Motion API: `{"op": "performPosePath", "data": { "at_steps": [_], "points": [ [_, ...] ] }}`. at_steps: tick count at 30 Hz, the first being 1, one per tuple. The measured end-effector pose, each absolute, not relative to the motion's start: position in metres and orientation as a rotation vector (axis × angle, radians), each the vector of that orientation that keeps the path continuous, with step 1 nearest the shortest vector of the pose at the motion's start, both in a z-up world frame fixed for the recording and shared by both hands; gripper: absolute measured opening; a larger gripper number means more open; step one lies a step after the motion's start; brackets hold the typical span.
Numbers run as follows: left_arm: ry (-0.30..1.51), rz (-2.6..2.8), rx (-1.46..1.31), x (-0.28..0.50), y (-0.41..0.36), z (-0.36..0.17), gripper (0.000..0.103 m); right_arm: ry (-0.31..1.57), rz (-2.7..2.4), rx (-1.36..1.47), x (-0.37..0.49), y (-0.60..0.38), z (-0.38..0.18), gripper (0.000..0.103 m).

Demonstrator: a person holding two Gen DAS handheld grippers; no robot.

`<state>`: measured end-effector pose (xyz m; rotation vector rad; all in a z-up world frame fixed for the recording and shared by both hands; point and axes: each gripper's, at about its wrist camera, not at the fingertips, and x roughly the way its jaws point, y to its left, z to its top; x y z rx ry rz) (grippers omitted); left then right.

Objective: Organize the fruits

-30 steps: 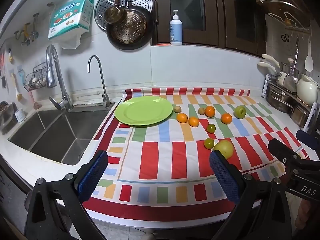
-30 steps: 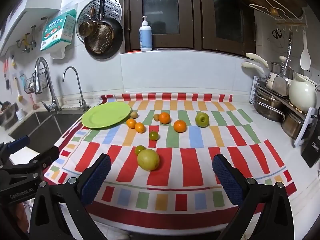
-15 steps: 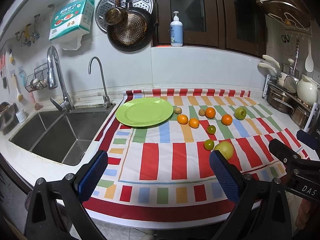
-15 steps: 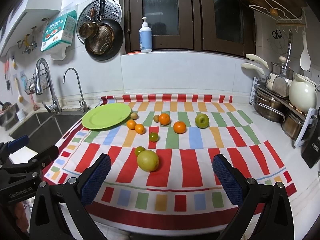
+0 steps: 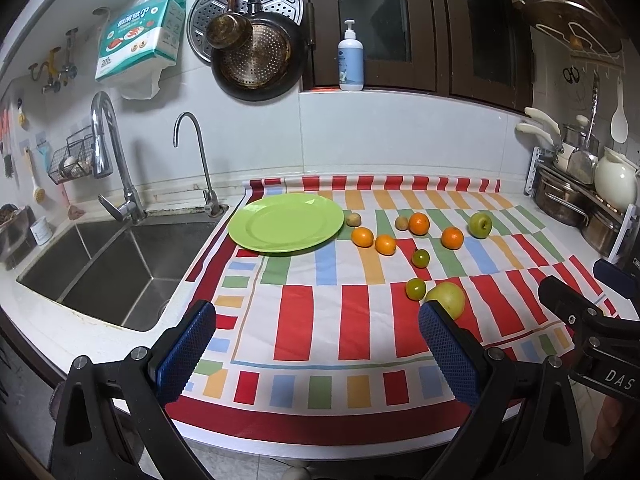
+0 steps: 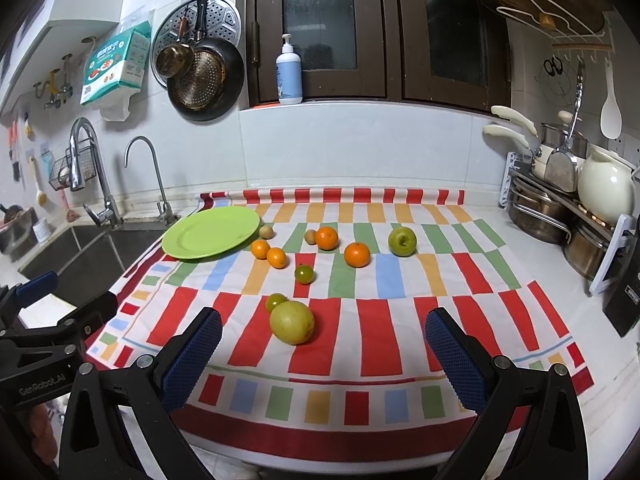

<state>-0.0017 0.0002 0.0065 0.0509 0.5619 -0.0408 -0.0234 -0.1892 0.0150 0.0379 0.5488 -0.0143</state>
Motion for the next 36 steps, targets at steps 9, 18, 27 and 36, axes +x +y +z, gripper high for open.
{"op": "performPosePath", "data": {
  "at_steps": [9,18,27,36],
  "points": [
    [0.562,-0.042,0.05,-0.001,0.0,0.005,0.103,0.55,-0.014,0.043,-0.022,-0.192,0.016,0.102],
    [0.563,-0.041,0.052,-0.001,-0.002,0.004,0.103,0.551,-0.013,0.043,-0.022,-0.189,0.016,0.102],
    [0.56,-0.039,0.062,0.001,-0.001,0.002,0.103,0.55,-0.012,0.051,-0.018,-0.19,0.014,0.102],
    [0.565,-0.051,0.062,0.007,0.004,0.002,0.103,0.557,-0.008,0.053,-0.009,-0.182,0.013,0.102]
  ]
}}
